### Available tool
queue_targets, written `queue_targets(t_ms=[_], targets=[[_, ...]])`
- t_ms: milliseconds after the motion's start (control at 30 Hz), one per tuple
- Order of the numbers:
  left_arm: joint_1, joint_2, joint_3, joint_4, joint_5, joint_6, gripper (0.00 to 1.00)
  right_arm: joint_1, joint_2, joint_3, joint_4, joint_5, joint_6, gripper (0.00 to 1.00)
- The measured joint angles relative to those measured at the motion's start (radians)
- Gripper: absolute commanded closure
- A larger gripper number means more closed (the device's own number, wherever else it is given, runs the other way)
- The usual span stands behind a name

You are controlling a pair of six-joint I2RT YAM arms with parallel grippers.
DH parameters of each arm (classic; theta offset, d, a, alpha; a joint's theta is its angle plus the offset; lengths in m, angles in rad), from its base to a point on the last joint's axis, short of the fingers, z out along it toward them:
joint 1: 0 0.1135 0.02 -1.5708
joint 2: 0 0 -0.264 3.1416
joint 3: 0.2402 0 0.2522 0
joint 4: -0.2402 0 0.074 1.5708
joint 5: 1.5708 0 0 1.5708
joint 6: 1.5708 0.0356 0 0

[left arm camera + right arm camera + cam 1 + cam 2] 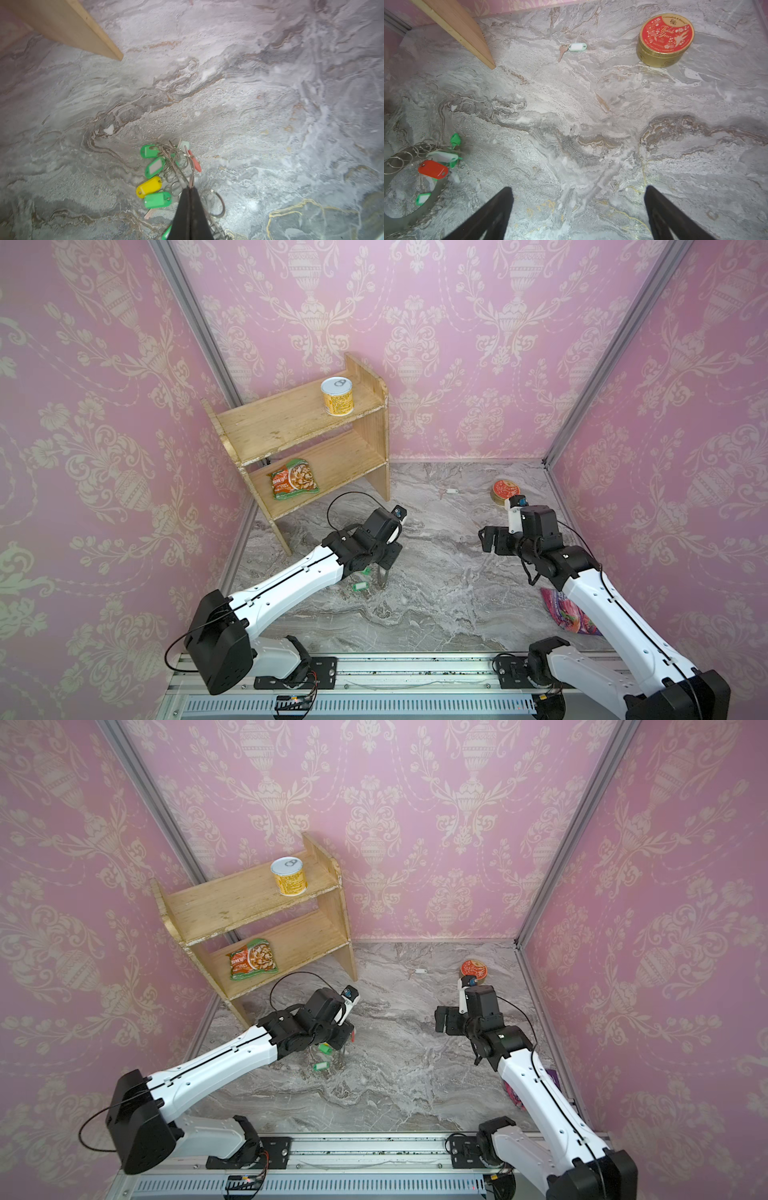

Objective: Put the keys on the keyring
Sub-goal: 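Lift the key-ring plate with the left gripper while the right gripper reaches toward it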

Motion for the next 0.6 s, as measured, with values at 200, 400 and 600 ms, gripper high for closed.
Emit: queue_targets(t_ms=[200, 400, 600], targets=[[0.0, -0.106, -0.005, 0.076, 0.179, 0.118, 1.0, 0.002, -0.015, 0.0, 0.027, -0.087, -0.016, 0.0], [0.0, -0.12, 0.013, 0.103, 0.338, 0.189, 1.0, 0.021, -0.03, 0.013, 0.068, -0.22, -0.052, 0.01], [0.0, -0.12, 0.081, 0.168, 0.484, 0.208, 1.0, 0.052, -0.072, 0.045, 0.121, -0.421, -0.107, 0.02]])
